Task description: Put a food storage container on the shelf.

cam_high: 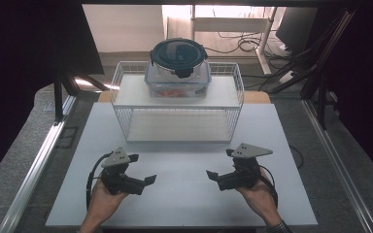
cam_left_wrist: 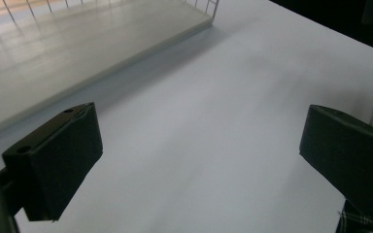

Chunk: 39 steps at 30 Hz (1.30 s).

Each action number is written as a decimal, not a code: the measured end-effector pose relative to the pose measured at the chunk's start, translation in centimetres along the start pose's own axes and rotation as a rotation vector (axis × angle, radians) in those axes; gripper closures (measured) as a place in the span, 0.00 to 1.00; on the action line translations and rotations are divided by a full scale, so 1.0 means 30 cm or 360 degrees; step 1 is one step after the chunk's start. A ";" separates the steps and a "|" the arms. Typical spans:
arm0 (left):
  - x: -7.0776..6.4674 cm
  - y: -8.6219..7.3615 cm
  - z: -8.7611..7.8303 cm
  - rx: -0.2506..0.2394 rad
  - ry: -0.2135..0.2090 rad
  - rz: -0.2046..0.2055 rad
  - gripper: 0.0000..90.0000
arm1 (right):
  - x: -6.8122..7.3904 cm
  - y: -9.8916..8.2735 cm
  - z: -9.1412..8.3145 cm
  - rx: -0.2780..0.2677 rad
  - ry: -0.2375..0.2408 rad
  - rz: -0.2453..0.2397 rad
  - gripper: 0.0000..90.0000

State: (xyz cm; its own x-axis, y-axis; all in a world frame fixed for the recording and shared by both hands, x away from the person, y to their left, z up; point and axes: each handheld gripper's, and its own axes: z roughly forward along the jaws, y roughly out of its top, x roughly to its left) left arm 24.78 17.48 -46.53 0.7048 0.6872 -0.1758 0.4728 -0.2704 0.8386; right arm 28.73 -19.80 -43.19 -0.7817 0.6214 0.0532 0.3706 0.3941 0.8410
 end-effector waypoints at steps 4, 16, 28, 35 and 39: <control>-0.003 -0.028 -0.014 0.0009 0.0000 -0.0015 0.00 | -0.002 -0.014 -0.020 -0.0002 -0.0009 0.0016 0.00; -0.028 -0.087 -0.066 -0.0001 0.0038 -0.0005 0.00 | 0.009 -0.052 -0.084 -0.0047 -0.0052 0.0035 0.00; -0.030 -0.141 -0.109 -0.0008 0.0110 0.0006 0.00 | 0.032 -0.126 -0.083 -0.0012 -0.0126 0.0009 0.00; -0.037 -0.174 -0.125 0.0009 0.0153 0.0018 0.00 | 0.037 -0.167 -0.093 0.0007 -0.0143 -0.0002 0.00; -0.041 -0.198 -0.134 0.0023 0.0175 0.0017 0.00 | 0.039 -0.194 -0.102 0.0020 -0.0152 -0.0007 0.00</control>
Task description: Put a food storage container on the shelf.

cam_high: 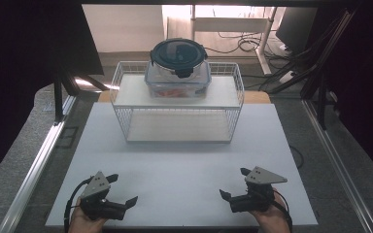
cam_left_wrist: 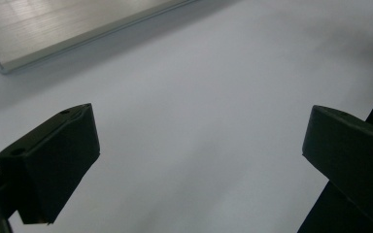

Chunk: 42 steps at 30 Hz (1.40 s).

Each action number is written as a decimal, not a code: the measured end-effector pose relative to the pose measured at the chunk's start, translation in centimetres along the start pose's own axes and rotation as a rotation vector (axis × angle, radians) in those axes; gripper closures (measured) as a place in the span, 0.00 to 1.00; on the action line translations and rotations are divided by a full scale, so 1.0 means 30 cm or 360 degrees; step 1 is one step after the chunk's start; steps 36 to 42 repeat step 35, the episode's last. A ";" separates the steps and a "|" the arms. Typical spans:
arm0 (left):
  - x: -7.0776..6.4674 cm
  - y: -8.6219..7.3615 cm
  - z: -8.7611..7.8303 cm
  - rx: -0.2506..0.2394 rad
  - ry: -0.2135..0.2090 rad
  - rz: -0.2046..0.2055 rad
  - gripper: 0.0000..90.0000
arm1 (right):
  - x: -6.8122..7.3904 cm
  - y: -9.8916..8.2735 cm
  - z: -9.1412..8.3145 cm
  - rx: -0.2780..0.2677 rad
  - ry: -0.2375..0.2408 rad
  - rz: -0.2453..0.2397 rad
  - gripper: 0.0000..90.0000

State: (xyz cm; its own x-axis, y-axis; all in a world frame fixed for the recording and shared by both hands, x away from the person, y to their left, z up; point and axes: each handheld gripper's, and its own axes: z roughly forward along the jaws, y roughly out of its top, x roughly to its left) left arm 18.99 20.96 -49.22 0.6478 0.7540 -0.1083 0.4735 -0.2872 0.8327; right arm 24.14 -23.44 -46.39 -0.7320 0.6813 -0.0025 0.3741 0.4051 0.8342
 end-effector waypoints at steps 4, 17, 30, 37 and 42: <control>0.004 -0.030 -0.006 0.0021 0.0024 -0.0005 0.00 | -0.005 -0.030 0.001 0.0026 -0.0008 0.0007 0.00; 0.009 -0.102 0.002 0.0090 0.0110 0.0008 0.00 | -0.009 -0.105 0.022 0.0128 -0.0029 -0.0005 0.00; 0.032 -0.133 0.043 0.0231 0.0139 -0.0012 0.00 | -0.004 -0.162 0.093 0.0384 -0.0010 -0.0067 0.00; 0.030 -0.131 0.047 0.0238 0.0142 0.0000 0.00 | -0.002 -0.163 0.097 0.0394 -0.0027 -0.0086 0.00; 0.030 -0.131 0.047 0.0238 0.0142 0.0000 0.00 | -0.002 -0.163 0.097 0.0394 -0.0027 -0.0086 0.00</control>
